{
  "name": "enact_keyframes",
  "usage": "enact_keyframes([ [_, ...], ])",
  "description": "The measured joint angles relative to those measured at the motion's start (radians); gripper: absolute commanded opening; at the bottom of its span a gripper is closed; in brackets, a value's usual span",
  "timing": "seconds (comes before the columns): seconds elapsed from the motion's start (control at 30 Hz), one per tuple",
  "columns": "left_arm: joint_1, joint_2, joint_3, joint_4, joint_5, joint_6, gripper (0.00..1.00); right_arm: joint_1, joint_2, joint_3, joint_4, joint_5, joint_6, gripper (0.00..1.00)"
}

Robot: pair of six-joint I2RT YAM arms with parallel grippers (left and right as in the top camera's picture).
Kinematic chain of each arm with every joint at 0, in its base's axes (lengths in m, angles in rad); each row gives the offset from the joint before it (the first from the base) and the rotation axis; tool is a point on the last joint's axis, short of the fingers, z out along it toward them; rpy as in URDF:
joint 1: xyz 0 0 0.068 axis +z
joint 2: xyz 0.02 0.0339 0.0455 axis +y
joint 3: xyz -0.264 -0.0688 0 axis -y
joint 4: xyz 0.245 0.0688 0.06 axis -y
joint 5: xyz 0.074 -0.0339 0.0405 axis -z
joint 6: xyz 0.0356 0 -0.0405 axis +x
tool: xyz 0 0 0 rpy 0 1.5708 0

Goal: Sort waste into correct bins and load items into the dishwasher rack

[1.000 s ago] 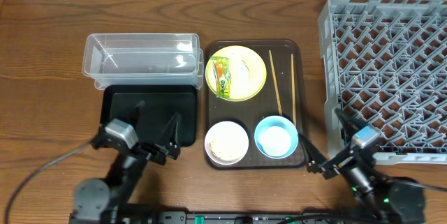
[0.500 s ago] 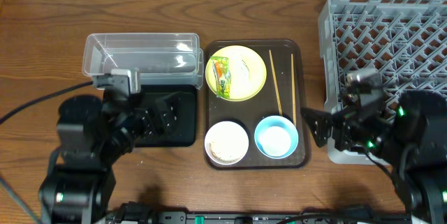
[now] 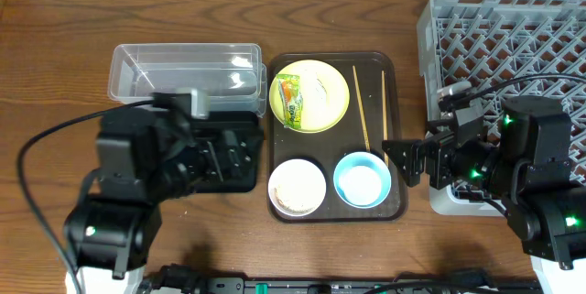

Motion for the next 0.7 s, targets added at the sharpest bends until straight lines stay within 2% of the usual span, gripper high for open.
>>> enact_keyframes([
  [0.1,-0.130,0.061,0.002,-0.023,-0.038,-0.003,0.92,0.000,0.000,0.000,0.019,-0.003,0.041,0.99],
  [0.37,-0.461,0.298,0.047,-0.070,-0.313,-0.018,0.79,0.000,0.001,0.000,0.024,-0.006,0.133,0.99],
  [0.5,-0.570,0.384,0.052,-0.050,-0.433,-0.018,0.74,0.000,0.001,0.000,0.020,-0.006,0.158,0.99],
  [0.7,-0.696,0.549,0.054,0.035,-0.503,-0.035,0.71,0.000,0.013,0.001,0.021,-0.006,0.172,0.99],
])
